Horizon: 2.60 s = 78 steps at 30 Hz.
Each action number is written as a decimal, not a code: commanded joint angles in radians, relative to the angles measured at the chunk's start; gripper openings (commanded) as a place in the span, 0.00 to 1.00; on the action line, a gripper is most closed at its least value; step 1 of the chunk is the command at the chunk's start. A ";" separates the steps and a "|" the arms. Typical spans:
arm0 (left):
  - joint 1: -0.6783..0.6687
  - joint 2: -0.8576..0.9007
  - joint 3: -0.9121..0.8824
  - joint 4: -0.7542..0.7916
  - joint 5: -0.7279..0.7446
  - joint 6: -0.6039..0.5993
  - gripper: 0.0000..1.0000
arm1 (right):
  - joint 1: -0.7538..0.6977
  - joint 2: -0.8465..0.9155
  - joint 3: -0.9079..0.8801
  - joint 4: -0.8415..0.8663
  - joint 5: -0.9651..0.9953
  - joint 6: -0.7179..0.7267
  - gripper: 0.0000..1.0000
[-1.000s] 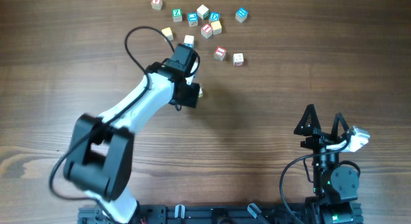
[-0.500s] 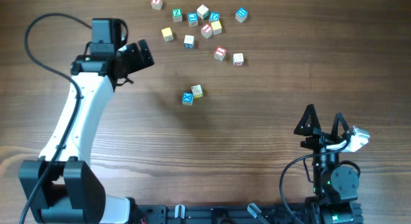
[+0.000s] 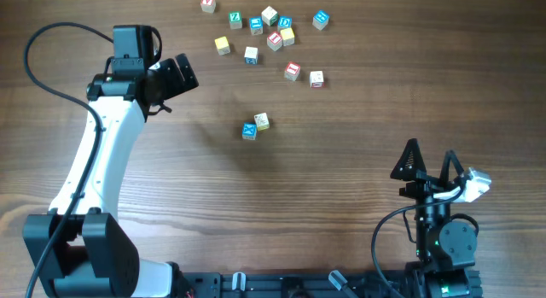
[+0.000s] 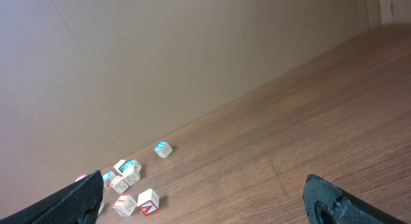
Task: Form a circle
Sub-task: 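Retract the left arm up and away from the blocks, then raise the right arm and reach toward the block cluster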
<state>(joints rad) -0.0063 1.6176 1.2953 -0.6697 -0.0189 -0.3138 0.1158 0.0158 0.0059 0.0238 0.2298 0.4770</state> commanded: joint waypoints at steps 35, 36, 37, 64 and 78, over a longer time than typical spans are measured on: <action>0.005 0.004 0.000 0.000 -0.009 -0.013 1.00 | -0.004 0.759 1.025 -0.548 -0.454 -0.139 1.00; 0.005 0.004 0.000 0.000 -0.009 -0.013 1.00 | -0.004 0.856 1.148 -0.620 -0.453 -0.166 1.00; 0.005 0.004 0.000 0.000 -0.009 -0.012 1.00 | -0.004 0.941 1.255 -0.679 -0.453 -0.196 1.00; 0.005 0.004 0.000 0.000 -0.009 -0.013 1.00 | -0.001 2.063 2.033 -0.989 -0.384 -0.348 0.13; 0.005 0.004 0.000 0.000 -0.009 -0.013 1.00 | 0.006 2.227 1.994 -0.887 -0.388 -0.346 0.12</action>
<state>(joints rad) -0.0063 1.6184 1.2953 -0.6727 -0.0185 -0.3176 0.1158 2.1887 2.0083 -0.8627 -0.1711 0.1471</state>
